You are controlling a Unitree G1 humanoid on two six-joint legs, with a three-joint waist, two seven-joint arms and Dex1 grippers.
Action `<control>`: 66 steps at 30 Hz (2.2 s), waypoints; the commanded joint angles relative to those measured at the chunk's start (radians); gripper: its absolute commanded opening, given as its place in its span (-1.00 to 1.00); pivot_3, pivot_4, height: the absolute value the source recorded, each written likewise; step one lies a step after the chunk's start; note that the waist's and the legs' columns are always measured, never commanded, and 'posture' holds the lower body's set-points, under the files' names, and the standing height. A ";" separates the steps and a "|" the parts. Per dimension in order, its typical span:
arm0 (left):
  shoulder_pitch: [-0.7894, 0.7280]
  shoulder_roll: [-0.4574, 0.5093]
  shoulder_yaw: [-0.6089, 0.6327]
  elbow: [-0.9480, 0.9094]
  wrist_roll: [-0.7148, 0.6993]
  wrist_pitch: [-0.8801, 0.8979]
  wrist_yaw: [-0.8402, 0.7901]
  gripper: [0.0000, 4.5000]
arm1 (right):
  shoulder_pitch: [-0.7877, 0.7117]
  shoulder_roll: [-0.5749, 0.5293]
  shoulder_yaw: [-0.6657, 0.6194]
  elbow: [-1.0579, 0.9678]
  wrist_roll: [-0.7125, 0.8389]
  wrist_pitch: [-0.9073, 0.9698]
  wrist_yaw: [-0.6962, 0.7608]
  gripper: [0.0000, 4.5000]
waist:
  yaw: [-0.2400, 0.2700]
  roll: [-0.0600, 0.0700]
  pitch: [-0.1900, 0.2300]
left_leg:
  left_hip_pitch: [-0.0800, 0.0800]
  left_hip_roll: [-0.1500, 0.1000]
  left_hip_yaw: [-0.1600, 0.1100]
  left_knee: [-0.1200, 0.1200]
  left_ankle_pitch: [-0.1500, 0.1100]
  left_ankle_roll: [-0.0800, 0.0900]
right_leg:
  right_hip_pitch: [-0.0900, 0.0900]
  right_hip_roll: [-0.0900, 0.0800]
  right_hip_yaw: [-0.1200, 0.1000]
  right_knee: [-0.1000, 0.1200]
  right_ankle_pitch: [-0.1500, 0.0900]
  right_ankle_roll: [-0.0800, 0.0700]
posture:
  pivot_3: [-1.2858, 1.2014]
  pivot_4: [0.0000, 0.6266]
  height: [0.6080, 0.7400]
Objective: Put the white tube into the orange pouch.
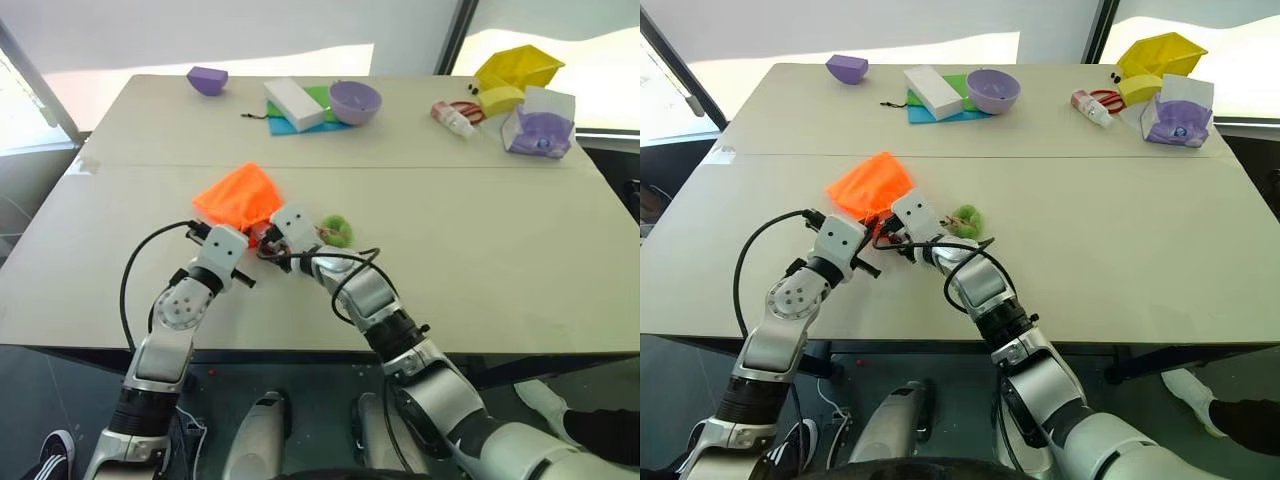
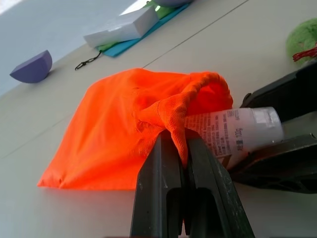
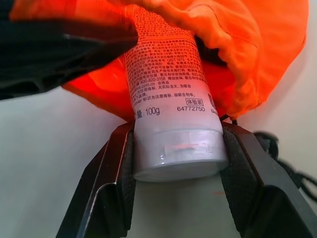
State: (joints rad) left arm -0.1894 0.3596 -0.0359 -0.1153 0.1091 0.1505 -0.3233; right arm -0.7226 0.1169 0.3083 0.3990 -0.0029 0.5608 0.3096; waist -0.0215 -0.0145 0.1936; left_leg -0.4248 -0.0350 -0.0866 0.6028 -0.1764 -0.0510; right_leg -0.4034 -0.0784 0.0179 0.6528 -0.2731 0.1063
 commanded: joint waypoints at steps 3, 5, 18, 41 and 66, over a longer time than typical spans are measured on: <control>0.012 -0.004 -0.011 -0.055 0.002 -0.002 -0.001 -1.00 | -0.035 0.020 -0.008 -0.005 -0.007 0.046 -0.004 -0.19 | 0.000 0.000 0.000 | 0.000 0.000 0.000 0.000 0.000 0.000 | 0.000 0.000 0.000 0.000 0.000 0.000 | 0.03 -0.52 1.00; 0.014 -0.001 -0.012 -0.060 0.003 -0.001 -0.001 -1.00 | -0.029 0.001 -0.019 -0.017 -0.010 0.054 -0.003 -0.19 | 0.000 0.000 0.000 | 0.000 0.000 0.000 -0.001 0.000 0.000 | 0.000 0.000 0.000 0.000 0.000 0.000 | 0.03 -0.52 1.00; 0.007 -0.010 -0.015 -0.051 -0.007 -0.007 -0.005 -1.00 | -0.061 0.055 -0.018 -0.015 -0.007 0.066 -0.012 -0.19 | 0.000 0.000 0.000 | 0.000 0.000 0.000 -0.004 0.000 0.000 | -0.002 0.000 0.000 0.000 0.000 0.000 | 0.03 -0.52 1.00; 0.019 -0.011 -0.017 -0.064 -0.006 -0.005 -0.006 -1.00 | -0.171 0.155 -0.088 0.234 0.105 -0.074 0.043 -0.19 | -0.007 0.000 0.000 | 0.001 0.000 0.000 -0.006 0.000 -0.001 | -0.003 0.000 0.000 0.001 0.000 0.000 | 0.03 -0.52 1.00; 0.079 0.031 0.016 -0.060 -0.010 -0.019 -0.027 -1.00 | 0.051 -0.201 0.026 -0.371 0.161 0.189 0.323 0.97 | -0.021 0.000 0.000 | 0.001 0.000 -0.001 -0.006 0.000 -0.001 | -0.003 0.000 0.001 0.000 0.000 0.000 | 0.03 -0.52 1.00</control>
State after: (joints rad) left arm -0.1224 0.3801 -0.0419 -0.1618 0.1044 0.1393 -0.3452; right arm -0.6677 -0.0736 0.3581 0.0785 0.1526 0.7765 0.6259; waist -0.0429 -0.0147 0.1935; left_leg -0.4241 -0.0352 -0.0870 0.5966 -0.1759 -0.0516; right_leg -0.4063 -0.0787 0.0186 0.6531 -0.2732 0.1065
